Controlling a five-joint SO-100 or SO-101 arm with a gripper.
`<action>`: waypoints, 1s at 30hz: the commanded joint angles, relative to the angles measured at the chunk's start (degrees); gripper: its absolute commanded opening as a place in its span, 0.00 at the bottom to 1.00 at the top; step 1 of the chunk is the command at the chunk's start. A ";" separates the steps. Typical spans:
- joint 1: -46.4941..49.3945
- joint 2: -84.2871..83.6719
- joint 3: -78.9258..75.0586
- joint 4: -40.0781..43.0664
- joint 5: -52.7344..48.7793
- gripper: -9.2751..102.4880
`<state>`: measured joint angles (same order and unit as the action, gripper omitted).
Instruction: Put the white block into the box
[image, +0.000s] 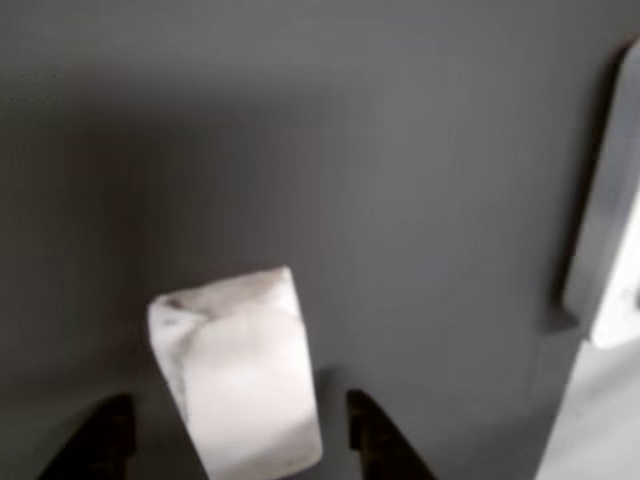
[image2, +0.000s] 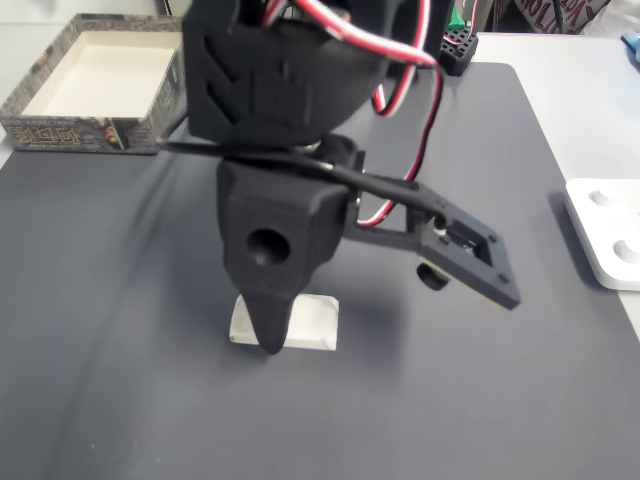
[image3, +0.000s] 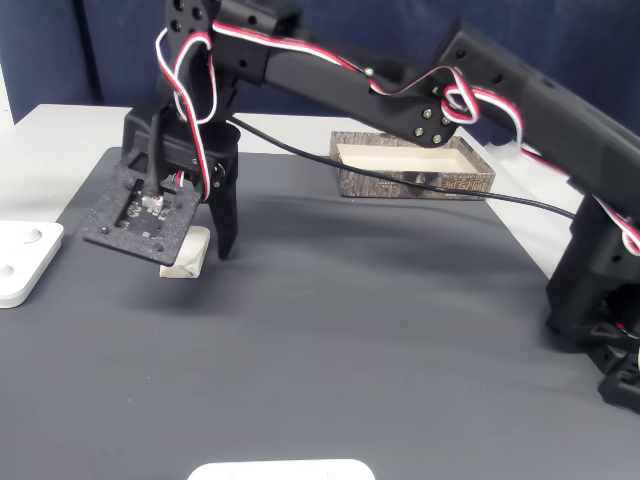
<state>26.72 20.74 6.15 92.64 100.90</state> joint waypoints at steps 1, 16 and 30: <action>-1.41 0.88 -3.78 -0.88 0.00 0.34; -1.85 -0.44 -4.31 -0.79 -0.26 0.31; -2.46 -1.58 -4.31 -0.18 -0.53 0.28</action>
<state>26.28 19.07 4.66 92.81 101.16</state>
